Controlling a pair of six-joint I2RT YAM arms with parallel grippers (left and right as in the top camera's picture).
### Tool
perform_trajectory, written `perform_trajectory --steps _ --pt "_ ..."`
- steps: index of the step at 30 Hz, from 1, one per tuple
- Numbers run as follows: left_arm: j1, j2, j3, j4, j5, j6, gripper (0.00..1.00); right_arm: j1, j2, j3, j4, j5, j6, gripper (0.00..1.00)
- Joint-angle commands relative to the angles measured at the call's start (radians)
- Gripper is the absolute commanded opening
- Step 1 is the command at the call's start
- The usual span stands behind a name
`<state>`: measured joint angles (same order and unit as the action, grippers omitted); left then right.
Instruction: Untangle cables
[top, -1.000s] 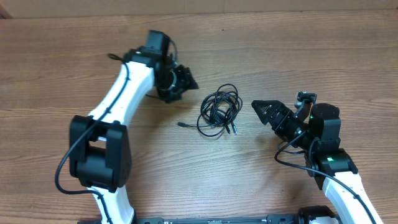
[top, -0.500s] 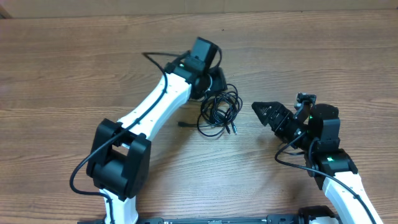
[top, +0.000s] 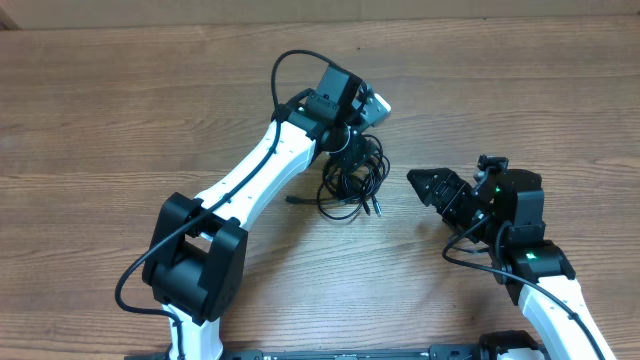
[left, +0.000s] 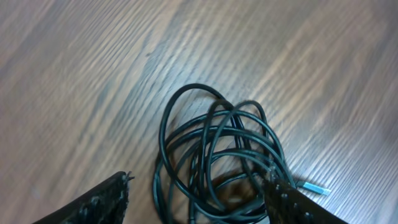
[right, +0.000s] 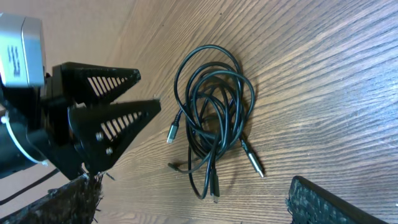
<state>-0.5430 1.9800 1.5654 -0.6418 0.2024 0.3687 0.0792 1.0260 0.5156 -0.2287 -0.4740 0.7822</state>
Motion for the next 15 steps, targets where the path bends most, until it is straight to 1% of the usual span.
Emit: perform_trajectory --steps 1,4,6,9,10,11,13,15 --pt "-0.003 0.004 0.014 0.001 0.035 0.255 0.7 -0.003 0.0 -0.003 0.002 0.014 -0.006 0.95" --pt "-0.003 0.027 0.014 0.004 0.035 0.261 0.73 -0.003 0.0 -0.003 0.002 0.014 -0.006 0.95" --pt "-0.004 0.046 0.014 0.009 0.035 0.26 0.78 -0.003 0.0 -0.003 0.002 0.014 -0.006 0.95" --pt "-0.006 0.077 0.014 0.03 0.035 0.26 0.83 -0.003 0.0 -0.003 0.002 0.014 -0.006 0.95" --pt "-0.007 0.087 0.014 0.04 0.035 0.26 0.86 -0.003 0.0 -0.003 0.002 0.014 -0.006 0.95" --pt "-0.008 0.095 0.014 0.053 0.035 0.26 0.93 -0.003 0.0 -0.003 0.002 0.014 -0.006 0.95" --pt "-0.009 0.111 0.014 0.075 0.034 0.26 1.0 -0.003 0.0 -0.003 0.002 0.014 -0.006 0.95" --pt "-0.009 0.126 0.014 0.097 0.034 0.255 1.0 -0.003 0.0 -0.003 0.002 0.014 -0.006 0.95"
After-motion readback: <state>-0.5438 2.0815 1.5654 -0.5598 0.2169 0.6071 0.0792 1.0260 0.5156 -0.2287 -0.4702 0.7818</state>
